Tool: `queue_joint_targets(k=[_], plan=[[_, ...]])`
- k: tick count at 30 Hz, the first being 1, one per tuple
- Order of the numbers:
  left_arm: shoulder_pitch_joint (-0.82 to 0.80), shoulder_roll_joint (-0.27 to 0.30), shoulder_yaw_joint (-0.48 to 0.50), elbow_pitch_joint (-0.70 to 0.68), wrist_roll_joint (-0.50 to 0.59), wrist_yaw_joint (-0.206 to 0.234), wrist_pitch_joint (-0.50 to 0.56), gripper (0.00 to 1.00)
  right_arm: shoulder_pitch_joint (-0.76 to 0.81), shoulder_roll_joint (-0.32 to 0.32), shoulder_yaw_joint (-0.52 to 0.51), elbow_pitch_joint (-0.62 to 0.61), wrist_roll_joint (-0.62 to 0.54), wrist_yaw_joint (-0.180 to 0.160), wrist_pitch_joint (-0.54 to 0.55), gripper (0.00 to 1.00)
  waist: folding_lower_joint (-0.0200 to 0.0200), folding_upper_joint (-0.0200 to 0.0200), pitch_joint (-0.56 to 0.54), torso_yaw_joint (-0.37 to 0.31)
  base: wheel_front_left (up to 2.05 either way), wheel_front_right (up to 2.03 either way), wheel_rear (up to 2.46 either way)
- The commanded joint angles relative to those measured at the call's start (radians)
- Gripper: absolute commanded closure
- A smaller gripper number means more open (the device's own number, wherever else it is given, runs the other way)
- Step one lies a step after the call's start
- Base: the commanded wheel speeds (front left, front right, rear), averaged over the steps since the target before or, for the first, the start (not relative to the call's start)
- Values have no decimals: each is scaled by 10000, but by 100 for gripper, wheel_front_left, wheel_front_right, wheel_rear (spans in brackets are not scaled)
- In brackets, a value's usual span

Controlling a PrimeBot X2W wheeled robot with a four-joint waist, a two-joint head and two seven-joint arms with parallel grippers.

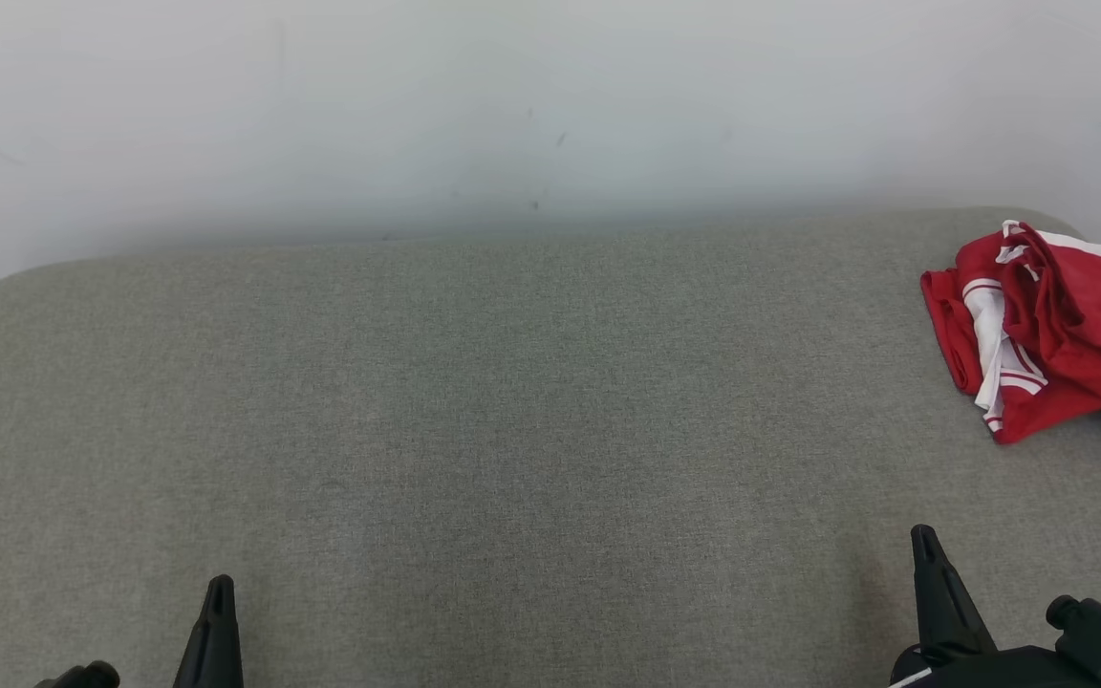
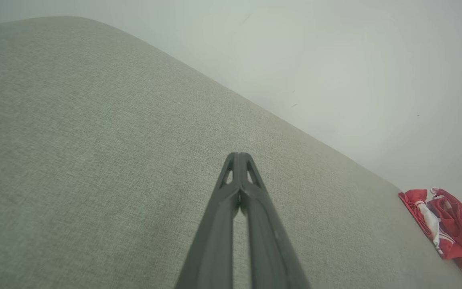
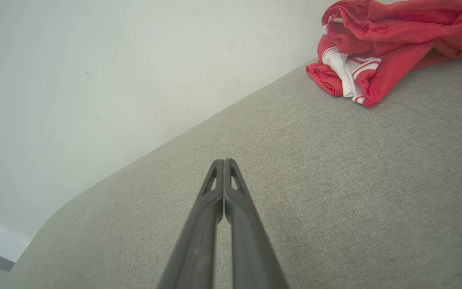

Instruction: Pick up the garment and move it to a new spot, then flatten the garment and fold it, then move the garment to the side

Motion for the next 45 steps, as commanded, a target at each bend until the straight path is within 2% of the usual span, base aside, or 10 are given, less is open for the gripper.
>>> queue_joint_targets(k=[1,24,45], plan=[[-248,40,45,-95,-302,-13,58,100,-267,-4,-81,-125,292,-4,66,100,0,0,-1,1,0,0,0],[-642,56,178,109,-3553,-90,900,100,-534,150,-482,-74,3361,-9,885,100,0,0,-31,11,0,0,0],[-924,67,276,260,-5806,-158,1495,100,-723,266,-777,-31,5509,-13,1478,100,0,0,-57,20,0,0,0]])
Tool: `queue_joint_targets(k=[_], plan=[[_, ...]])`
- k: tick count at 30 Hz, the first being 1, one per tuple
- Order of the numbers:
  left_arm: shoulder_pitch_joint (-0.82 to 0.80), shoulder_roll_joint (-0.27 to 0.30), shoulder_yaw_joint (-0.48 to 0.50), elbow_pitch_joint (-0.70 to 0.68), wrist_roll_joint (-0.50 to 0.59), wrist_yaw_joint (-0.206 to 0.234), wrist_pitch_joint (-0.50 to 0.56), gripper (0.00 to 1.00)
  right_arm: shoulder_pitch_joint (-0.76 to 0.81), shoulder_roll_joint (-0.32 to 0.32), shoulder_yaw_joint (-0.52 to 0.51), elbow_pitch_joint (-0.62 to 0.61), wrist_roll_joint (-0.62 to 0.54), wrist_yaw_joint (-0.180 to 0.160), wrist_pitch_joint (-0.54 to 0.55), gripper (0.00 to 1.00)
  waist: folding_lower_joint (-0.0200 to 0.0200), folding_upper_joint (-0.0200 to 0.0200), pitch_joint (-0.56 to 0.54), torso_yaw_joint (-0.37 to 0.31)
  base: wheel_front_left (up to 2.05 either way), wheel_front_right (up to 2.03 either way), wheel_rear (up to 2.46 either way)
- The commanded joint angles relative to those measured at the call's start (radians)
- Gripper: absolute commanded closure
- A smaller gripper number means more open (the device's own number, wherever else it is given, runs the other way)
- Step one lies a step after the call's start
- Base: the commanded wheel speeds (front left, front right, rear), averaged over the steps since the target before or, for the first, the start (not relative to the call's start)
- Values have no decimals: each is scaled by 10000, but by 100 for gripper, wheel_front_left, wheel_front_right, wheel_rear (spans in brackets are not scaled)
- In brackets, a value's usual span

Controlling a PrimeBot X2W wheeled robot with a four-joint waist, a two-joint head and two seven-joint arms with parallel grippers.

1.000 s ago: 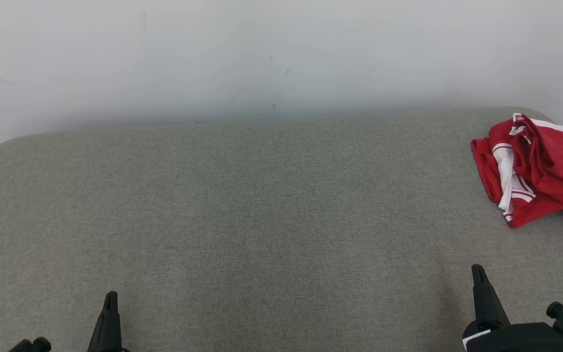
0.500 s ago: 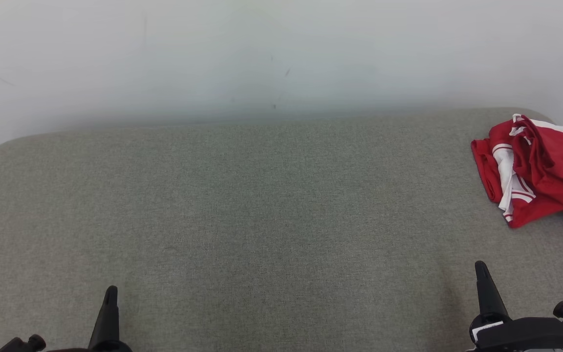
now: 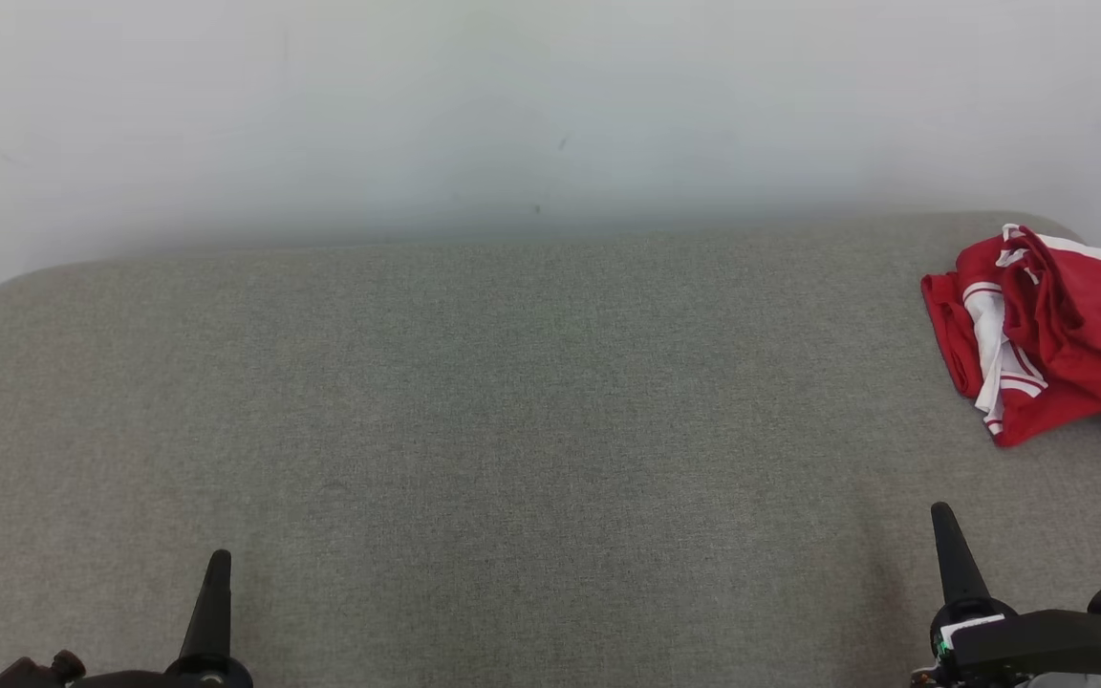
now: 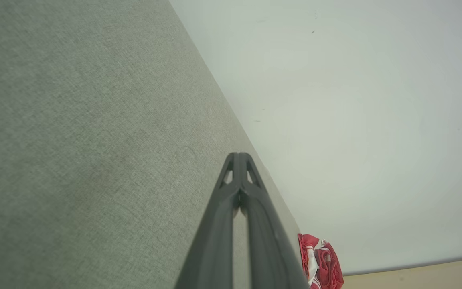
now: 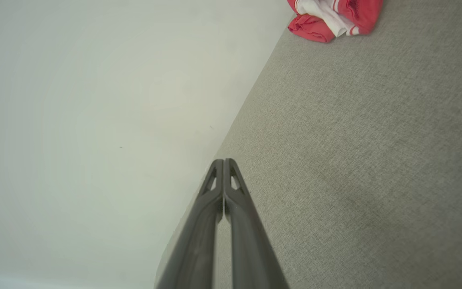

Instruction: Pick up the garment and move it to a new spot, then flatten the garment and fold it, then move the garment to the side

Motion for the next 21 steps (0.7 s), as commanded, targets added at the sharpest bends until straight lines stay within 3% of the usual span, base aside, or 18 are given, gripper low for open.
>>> queue_joint_targets(k=[1,21], plan=[[-239,49,58,-61,-278,-62,63,100,-176,12,-68,-58,285,-13,70,100,0,0,-2,1,0,0,0],[-442,59,132,75,-2160,-95,559,100,-324,118,-320,-18,2054,-17,572,100,0,0,-28,10,0,0,0]])
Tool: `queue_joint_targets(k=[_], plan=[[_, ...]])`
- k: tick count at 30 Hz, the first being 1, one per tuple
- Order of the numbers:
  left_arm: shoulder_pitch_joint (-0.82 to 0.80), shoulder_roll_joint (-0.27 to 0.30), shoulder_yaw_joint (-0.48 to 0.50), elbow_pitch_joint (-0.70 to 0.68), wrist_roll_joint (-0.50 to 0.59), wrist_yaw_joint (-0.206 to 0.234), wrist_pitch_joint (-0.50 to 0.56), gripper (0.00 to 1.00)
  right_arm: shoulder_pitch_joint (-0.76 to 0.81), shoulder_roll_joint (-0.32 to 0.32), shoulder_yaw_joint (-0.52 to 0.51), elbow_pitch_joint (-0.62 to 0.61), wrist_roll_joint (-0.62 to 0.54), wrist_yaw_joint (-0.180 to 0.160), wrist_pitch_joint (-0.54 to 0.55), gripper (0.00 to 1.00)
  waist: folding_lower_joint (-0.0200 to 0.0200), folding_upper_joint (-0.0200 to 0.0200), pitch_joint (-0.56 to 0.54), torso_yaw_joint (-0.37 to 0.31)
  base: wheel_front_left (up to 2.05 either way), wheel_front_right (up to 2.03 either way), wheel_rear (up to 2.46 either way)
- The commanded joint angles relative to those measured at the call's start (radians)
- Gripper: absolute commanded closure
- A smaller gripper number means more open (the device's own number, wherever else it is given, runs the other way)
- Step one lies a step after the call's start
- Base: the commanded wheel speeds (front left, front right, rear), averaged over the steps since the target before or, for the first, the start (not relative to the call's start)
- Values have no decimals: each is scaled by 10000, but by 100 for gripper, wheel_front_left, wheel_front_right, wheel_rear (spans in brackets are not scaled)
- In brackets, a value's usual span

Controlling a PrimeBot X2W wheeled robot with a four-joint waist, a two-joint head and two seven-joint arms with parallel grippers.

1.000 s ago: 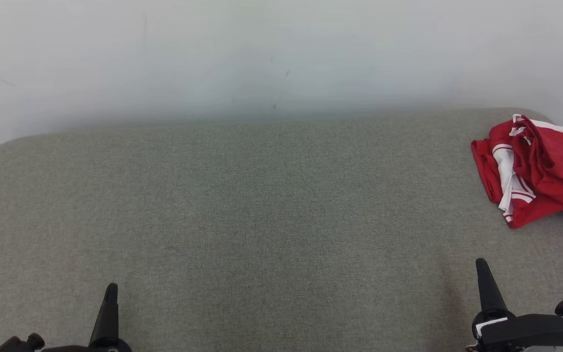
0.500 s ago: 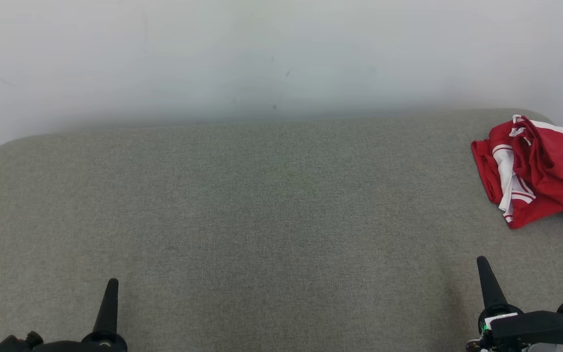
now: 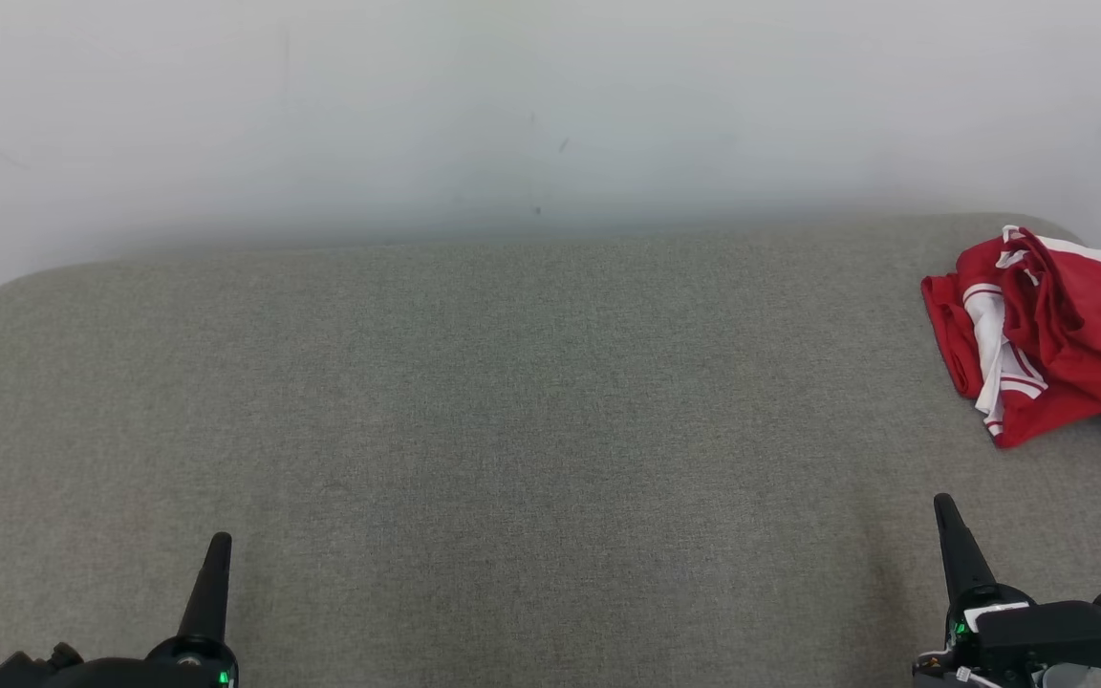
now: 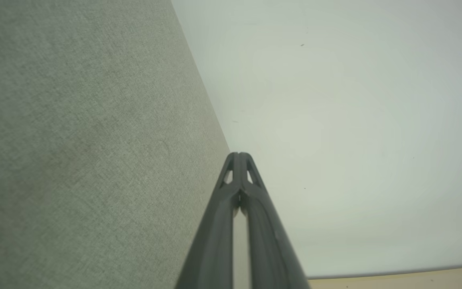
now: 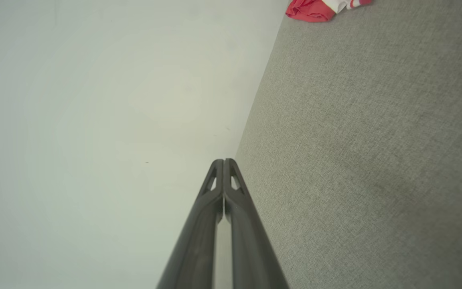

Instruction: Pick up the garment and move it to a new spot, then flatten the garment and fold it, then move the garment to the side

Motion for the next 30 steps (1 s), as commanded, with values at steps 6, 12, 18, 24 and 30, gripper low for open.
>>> queue_joint_targets(k=[6,12,18,24,30], plan=[[-225,57,58,11,-781,-40,208,100,-186,51,-129,-19,739,-17,215,100,0,0,-10,4,0,0,0],[-288,59,74,42,-1169,-55,309,100,-219,74,-183,-11,1095,-18,328,100,0,0,-16,6,0,0,0],[-305,61,95,76,-1639,-71,417,100,-232,105,-248,1,1527,-19,439,100,0,0,-24,9,0,0,0],[-376,63,115,110,-2084,-86,547,100,-269,133,-309,11,1948,-20,560,100,0,0,-32,11,0,0,0],[-415,66,131,142,-2420,-93,633,100,-304,155,-359,21,2249,-21,655,100,0,0,-39,14,0,0,0]])
